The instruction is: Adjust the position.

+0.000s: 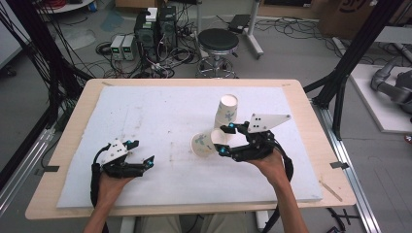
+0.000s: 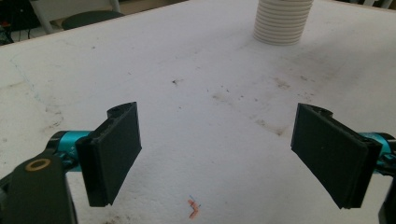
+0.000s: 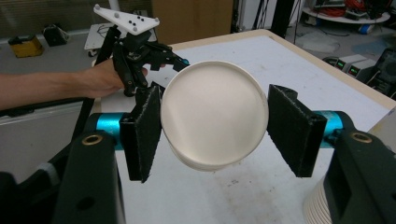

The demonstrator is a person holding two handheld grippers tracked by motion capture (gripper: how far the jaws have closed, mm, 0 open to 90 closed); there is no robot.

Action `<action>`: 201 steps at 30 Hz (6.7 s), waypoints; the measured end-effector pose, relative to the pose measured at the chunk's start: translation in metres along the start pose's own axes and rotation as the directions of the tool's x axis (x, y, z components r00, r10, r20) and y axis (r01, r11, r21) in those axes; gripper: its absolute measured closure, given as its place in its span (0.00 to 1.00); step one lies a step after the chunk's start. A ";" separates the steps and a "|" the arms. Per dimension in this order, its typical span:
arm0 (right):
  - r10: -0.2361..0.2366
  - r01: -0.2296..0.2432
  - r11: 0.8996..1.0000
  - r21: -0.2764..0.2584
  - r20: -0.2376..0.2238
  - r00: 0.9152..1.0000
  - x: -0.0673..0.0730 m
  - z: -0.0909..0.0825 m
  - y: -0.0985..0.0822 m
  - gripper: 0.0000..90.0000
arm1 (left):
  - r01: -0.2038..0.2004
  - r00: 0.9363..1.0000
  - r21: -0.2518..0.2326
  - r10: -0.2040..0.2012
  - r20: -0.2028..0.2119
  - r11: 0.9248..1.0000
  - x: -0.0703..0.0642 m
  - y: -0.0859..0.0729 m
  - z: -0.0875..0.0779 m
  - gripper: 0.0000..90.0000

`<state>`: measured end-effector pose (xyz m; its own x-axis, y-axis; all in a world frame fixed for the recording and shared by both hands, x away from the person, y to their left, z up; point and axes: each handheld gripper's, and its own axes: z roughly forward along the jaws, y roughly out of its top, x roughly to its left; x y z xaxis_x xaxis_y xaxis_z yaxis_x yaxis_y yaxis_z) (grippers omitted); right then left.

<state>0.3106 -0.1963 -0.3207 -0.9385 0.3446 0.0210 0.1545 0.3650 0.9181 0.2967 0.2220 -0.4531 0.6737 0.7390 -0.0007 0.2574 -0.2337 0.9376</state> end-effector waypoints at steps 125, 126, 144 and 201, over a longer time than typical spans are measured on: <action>-0.134 0.184 0.859 0.478 -0.137 0.981 0.007 0.050 0.011 0.16 | -0.539 0.673 0.202 0.275 0.686 0.818 -0.056 0.156 0.056 0.36; -0.129 0.182 0.855 0.487 -0.140 0.982 0.007 0.051 0.011 0.16 | -0.548 0.671 0.210 0.276 0.688 0.810 -0.056 0.157 0.057 0.36; -0.155 0.232 0.794 0.561 -0.182 0.971 0.014 0.072 0.018 0.16 | -0.603 0.651 0.266 0.271 0.709 0.752 -0.069 0.155 0.069 0.36; -0.178 0.250 0.811 0.529 -0.184 0.967 0.011 0.072 0.018 0.42 | -0.454 0.684 0.203 0.193 0.703 0.867 -0.057 0.155 0.067 0.13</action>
<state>0.3250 -0.1237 -0.3319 -0.9915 0.1094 -0.0702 0.0543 0.8394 0.5409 0.3444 0.1009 -0.3309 0.9978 0.0156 -0.0637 0.0579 -0.6669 0.7429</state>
